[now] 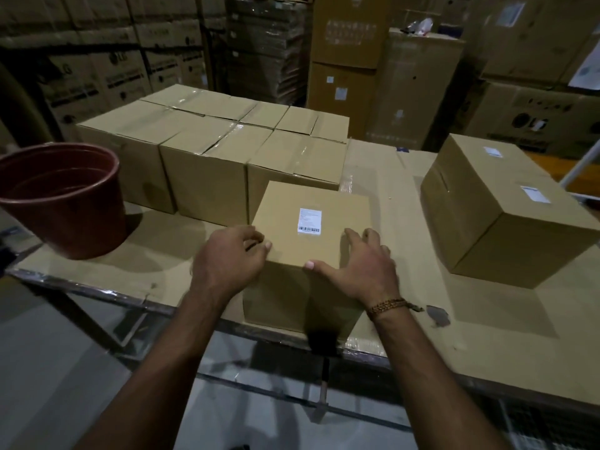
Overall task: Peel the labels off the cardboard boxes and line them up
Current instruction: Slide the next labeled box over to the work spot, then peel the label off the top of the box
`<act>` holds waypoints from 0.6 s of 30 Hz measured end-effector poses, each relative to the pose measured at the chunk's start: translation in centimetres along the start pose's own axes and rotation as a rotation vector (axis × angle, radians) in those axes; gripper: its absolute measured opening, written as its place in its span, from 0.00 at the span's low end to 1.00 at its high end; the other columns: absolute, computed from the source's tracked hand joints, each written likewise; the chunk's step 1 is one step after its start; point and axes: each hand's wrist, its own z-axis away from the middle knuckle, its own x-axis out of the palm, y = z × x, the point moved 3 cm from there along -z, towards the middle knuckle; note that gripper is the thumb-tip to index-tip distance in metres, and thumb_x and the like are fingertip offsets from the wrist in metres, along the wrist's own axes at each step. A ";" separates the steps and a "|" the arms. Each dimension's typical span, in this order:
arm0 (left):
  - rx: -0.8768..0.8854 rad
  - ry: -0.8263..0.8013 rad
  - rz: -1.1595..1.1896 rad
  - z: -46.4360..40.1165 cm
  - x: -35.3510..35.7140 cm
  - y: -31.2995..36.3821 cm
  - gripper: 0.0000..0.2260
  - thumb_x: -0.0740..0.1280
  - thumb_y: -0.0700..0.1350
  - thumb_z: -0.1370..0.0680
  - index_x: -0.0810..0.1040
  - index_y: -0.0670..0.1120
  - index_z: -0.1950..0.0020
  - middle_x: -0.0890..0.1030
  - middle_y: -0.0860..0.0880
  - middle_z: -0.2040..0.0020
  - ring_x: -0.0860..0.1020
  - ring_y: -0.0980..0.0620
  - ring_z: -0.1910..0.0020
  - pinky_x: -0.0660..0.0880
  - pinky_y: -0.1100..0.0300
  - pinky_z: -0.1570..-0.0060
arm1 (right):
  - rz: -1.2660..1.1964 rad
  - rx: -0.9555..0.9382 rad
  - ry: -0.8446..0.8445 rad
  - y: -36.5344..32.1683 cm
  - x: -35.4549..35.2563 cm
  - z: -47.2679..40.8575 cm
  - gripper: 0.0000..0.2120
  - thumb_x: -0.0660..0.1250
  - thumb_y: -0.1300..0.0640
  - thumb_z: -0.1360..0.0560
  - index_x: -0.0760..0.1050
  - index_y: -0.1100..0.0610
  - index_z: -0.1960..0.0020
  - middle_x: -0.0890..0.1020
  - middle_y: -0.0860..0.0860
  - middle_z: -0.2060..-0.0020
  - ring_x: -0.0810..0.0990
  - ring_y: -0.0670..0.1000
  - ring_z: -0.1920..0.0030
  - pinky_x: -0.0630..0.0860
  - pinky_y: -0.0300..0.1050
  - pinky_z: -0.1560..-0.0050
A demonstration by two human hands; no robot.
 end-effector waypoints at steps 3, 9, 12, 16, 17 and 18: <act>0.007 0.047 -0.027 -2.3 -0.4 -0.1 0.14 0.69 0.55 0.18 0.83 0.52 0.36 0.84 0.53 0.40 0.80 0.54 0.45 0.74 0.57 0.53 | -0.011 -0.003 -0.058 -1.2 0.1 -0.8 0.52 0.70 0.19 0.35 0.67 0.50 0.23 0.70 0.55 0.29 0.75 0.60 0.33 0.78 0.56 0.36; 0.161 -0.068 -0.058 -8.3 1.3 -1.1 0.14 0.63 0.49 0.15 0.79 0.51 0.30 0.78 0.52 0.30 0.74 0.48 0.31 0.73 0.49 0.36 | 0.194 0.064 0.108 -3.2 -0.8 -3.0 0.29 0.62 0.31 0.19 0.73 0.49 0.27 0.80 0.54 0.34 0.76 0.60 0.34 0.70 0.56 0.35; 0.267 -0.143 -0.061 -11.1 3.2 -2.1 0.16 0.61 0.44 0.16 0.79 0.49 0.29 0.76 0.50 0.28 0.71 0.47 0.28 0.73 0.47 0.31 | 0.065 0.059 0.239 -3.8 -0.2 -4.7 0.19 0.62 0.46 0.15 0.77 0.50 0.28 0.83 0.55 0.38 0.76 0.60 0.36 0.73 0.53 0.38; 0.313 -0.213 -0.054 -13.7 5.3 -2.5 0.22 0.58 0.38 0.18 0.75 0.50 0.26 0.71 0.49 0.23 0.66 0.48 0.23 0.70 0.43 0.27 | -0.156 0.022 0.214 -4.3 1.5 -7.3 0.18 0.62 0.54 0.14 0.77 0.50 0.25 0.81 0.52 0.38 0.80 0.56 0.38 0.78 0.51 0.38; 0.317 -0.230 -0.059 -14.1 5.6 -2.3 0.24 0.57 0.36 0.19 0.74 0.50 0.25 0.70 0.50 0.23 0.65 0.48 0.22 0.70 0.42 0.26 | -0.144 0.015 0.209 -4.3 1.9 -8.0 0.18 0.61 0.55 0.14 0.77 0.50 0.26 0.80 0.52 0.39 0.80 0.56 0.40 0.79 0.51 0.39; 0.320 -0.249 -0.064 -14.5 5.8 -2.0 0.26 0.57 0.34 0.21 0.73 0.50 0.24 0.69 0.50 0.22 0.64 0.49 0.21 0.70 0.42 0.26 | -0.122 0.015 0.207 -4.2 2.2 -8.6 0.18 0.61 0.54 0.14 0.78 0.49 0.27 0.79 0.52 0.40 0.81 0.57 0.41 0.79 0.50 0.41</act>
